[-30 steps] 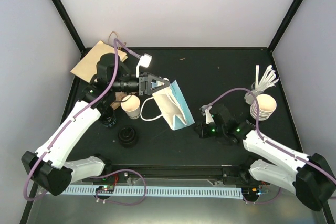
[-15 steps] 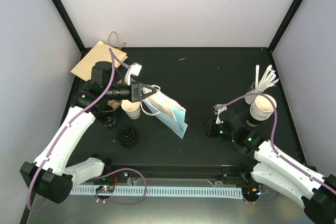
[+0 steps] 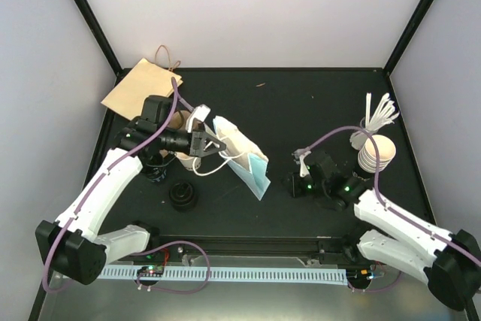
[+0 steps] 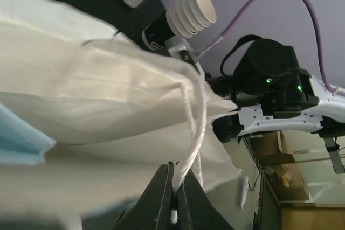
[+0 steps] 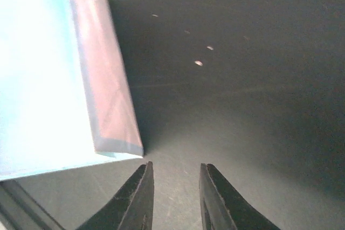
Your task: Pack the takeout coffee
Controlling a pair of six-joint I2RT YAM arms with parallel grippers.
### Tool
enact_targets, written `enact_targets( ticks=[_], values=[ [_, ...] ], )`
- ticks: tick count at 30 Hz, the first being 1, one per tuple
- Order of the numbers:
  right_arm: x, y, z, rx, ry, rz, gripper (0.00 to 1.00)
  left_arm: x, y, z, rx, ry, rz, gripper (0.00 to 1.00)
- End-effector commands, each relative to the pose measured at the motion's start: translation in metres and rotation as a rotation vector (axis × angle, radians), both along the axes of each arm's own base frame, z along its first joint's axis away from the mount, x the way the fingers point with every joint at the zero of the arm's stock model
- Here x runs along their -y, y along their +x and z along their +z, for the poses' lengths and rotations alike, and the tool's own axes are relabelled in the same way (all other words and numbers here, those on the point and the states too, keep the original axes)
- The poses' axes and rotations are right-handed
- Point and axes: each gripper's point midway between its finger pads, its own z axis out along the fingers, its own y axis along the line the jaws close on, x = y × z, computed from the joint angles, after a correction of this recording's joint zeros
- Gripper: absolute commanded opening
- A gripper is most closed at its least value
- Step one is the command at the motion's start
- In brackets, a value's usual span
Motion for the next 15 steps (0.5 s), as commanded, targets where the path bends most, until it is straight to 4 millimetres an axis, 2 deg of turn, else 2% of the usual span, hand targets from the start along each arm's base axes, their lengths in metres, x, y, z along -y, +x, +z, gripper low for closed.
enact_targets(
  ticks=[1, 5, 10, 15],
  values=[
    [-0.039, 0.009, 0.044, 0.084, 0.039, 0.212, 0.29, 0.002, -0.014, 0.030, 0.071, -0.049, -0.066, 0.01],
    [-0.054, 0.015, 0.046, 0.044, 0.011, 0.279, 0.30, 0.003, -0.026, 0.032, 0.088, -0.075, -0.110, 0.02],
    [-0.073, 0.017, 0.048, 0.007, 0.056, 0.336, 0.30, 0.003, -0.036, 0.035, 0.102, -0.080, -0.142, 0.02],
    [-0.084, 0.011, 0.035, -0.061, 0.055, 0.384, 0.41, 0.002, -0.038, 0.037, 0.109, -0.067, -0.135, 0.02]
  ],
)
